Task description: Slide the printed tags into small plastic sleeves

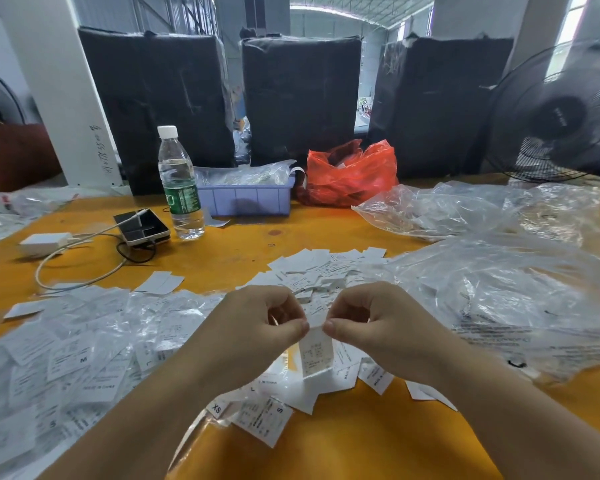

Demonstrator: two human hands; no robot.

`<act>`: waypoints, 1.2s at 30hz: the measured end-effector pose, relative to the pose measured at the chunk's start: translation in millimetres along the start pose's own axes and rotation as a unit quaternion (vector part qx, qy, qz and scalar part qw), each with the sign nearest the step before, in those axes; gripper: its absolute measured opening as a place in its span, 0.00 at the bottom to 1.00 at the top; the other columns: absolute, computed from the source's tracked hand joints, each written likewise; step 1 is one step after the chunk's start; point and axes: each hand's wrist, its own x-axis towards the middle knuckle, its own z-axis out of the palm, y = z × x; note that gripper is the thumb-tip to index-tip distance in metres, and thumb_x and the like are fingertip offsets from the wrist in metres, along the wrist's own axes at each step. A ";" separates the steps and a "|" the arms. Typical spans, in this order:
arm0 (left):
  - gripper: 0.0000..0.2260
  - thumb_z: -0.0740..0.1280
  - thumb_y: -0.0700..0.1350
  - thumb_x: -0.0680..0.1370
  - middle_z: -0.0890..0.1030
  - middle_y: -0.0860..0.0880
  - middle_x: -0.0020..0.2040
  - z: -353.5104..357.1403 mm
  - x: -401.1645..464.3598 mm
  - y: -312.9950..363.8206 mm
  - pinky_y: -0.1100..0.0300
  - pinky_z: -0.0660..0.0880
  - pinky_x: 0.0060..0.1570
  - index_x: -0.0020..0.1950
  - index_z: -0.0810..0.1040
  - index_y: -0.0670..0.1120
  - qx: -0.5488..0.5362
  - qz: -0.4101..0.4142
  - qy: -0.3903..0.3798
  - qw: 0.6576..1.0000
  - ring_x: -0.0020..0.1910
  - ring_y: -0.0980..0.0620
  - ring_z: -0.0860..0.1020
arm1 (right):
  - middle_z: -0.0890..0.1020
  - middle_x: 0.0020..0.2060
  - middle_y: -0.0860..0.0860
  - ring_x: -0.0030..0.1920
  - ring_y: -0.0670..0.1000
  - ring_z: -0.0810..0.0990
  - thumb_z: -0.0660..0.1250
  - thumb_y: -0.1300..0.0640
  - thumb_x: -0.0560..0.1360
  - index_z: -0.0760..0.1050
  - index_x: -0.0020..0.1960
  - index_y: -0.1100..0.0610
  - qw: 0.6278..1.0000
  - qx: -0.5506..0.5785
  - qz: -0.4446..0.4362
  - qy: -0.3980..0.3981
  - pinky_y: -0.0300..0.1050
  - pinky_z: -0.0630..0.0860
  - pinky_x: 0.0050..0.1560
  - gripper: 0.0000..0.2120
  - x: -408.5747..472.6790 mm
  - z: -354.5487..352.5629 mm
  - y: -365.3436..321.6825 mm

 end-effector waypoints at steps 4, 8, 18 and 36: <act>0.06 0.68 0.48 0.77 0.82 0.54 0.36 -4.0 2.6 -0.6 0.64 0.72 0.32 0.39 0.79 0.53 -0.015 -0.025 0.011 1.000 0.32 0.58 0.76 | 0.79 0.30 0.41 0.32 0.39 0.75 0.70 0.55 0.75 0.81 0.40 0.51 1.000 0.011 0.008 -0.002 0.32 0.71 0.34 0.05 0.9 1.2 1.0; 0.05 0.68 0.46 0.77 0.83 0.59 0.36 -20.6 7.0 -3.3 0.63 0.75 0.32 0.41 0.79 0.53 0.015 -0.062 -0.010 0.998 0.32 0.62 0.78 | 0.81 0.34 0.43 0.35 0.40 0.78 0.70 0.54 0.75 0.81 0.42 0.50 1.000 0.011 0.018 -0.010 0.33 0.74 0.36 0.03 1.2 1.0 1.6; 0.08 0.71 0.44 0.73 0.79 0.57 0.41 -54.1 9.8 -26.3 0.67 0.69 0.32 0.42 0.77 0.57 0.212 -0.118 -0.022 0.970 0.39 0.60 0.77 | 0.79 0.33 0.47 0.32 0.42 0.74 0.70 0.52 0.75 0.79 0.46 0.48 0.999 0.008 0.016 -0.030 0.39 0.73 0.36 0.01 0.8 2.1 5.6; 0.12 0.64 0.50 0.77 0.73 0.59 0.57 -7.9 -4.9 -8.7 0.58 0.75 0.50 0.60 0.74 0.60 0.359 0.014 -0.104 0.927 0.55 0.55 0.73 | 0.83 0.39 0.46 0.40 0.47 0.81 0.70 0.52 0.74 0.81 0.42 0.47 0.999 -0.006 0.020 -0.042 0.48 0.79 0.44 0.03 -0.5 2.9 6.4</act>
